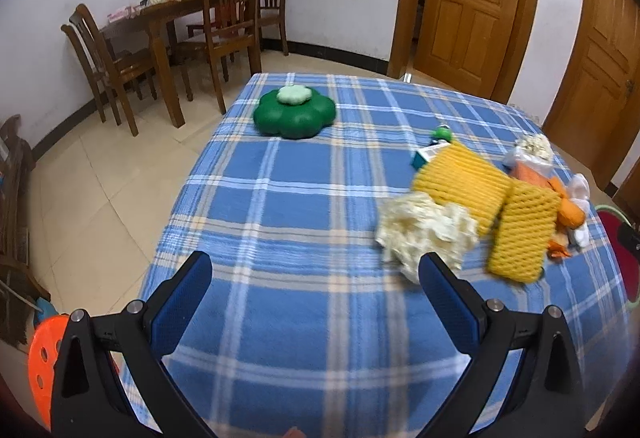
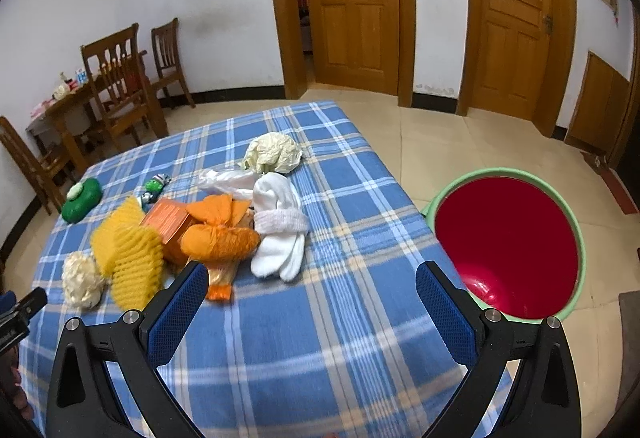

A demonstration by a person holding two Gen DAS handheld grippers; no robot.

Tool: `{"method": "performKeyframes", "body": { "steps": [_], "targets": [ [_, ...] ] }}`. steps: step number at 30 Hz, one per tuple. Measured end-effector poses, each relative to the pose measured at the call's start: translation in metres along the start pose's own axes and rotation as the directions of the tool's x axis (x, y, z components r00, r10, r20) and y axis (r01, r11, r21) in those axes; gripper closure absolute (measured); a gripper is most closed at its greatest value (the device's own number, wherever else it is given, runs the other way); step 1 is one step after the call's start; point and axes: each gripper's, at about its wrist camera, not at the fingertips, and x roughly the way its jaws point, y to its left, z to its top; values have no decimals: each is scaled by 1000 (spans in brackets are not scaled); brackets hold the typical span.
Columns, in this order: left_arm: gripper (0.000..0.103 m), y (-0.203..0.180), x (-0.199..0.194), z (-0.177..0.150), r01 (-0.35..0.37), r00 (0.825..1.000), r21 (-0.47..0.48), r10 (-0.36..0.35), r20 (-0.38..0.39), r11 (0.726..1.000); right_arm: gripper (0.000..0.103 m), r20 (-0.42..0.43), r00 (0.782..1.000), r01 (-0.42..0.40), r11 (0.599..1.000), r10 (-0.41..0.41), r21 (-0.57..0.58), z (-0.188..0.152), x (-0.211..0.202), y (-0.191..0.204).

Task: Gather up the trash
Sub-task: 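Grasp the white socks with the right tool while the left tool grasps crumpled white paper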

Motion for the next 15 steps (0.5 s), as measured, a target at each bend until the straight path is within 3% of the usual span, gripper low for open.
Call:
{"method": "performKeyframes", "body": {
  "steps": [5, 12, 15],
  "targets": [
    [1, -2, 9, 11, 61, 998, 19, -60, -24, 998, 0, -22, 1000, 14, 1000, -14, -20, 7, 17, 5],
    [1, -43, 26, 20, 150, 988, 129, -146, -40, 980, 1, -38, 999, 21, 999, -23, -43, 13, 34, 13],
    [3, -53, 35, 19, 170, 985, 138, -163, -60, 976, 14, -58, 998, 4, 998, -8, -65, 15, 42, 15]
  ]
}}
